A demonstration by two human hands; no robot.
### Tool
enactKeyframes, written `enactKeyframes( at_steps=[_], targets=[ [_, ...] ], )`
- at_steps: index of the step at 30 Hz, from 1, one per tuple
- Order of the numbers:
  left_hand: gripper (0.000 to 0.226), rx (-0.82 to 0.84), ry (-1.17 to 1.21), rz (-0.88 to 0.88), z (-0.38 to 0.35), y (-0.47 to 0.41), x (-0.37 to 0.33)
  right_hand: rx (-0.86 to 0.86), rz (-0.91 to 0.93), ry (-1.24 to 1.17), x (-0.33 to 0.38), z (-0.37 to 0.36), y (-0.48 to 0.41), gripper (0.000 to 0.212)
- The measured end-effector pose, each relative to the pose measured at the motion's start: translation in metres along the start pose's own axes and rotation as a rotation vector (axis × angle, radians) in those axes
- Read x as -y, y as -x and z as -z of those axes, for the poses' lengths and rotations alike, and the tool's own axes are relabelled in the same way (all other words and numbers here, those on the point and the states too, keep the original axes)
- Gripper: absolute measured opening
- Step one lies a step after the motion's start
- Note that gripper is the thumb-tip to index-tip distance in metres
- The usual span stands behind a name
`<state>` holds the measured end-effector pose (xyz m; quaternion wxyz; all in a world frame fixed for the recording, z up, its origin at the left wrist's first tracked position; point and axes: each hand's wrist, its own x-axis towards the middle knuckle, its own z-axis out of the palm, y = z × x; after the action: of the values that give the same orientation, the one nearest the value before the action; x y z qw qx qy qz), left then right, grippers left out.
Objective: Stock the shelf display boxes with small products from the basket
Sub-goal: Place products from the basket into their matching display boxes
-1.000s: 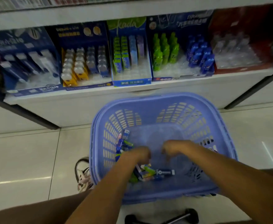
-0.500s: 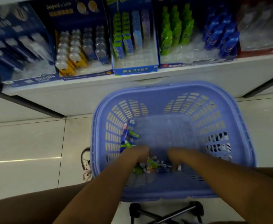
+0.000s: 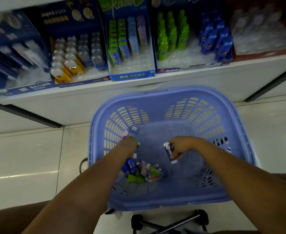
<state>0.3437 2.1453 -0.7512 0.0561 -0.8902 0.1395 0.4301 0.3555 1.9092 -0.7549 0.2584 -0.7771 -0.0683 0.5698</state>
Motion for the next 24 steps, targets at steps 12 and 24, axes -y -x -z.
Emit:
enactKeyframes(
  at_steps=[12,24],
  targets=[
    [0.023,-0.2,0.453,0.046,0.034,0.009,0.013,-0.151,0.135,-0.554,0.055,0.046,0.074,0.025],
    [0.025,-0.618,1.754,-0.224,0.124,0.143,0.09,-0.766,0.71,-0.611,0.204,0.073,0.124,0.018]
  ],
)
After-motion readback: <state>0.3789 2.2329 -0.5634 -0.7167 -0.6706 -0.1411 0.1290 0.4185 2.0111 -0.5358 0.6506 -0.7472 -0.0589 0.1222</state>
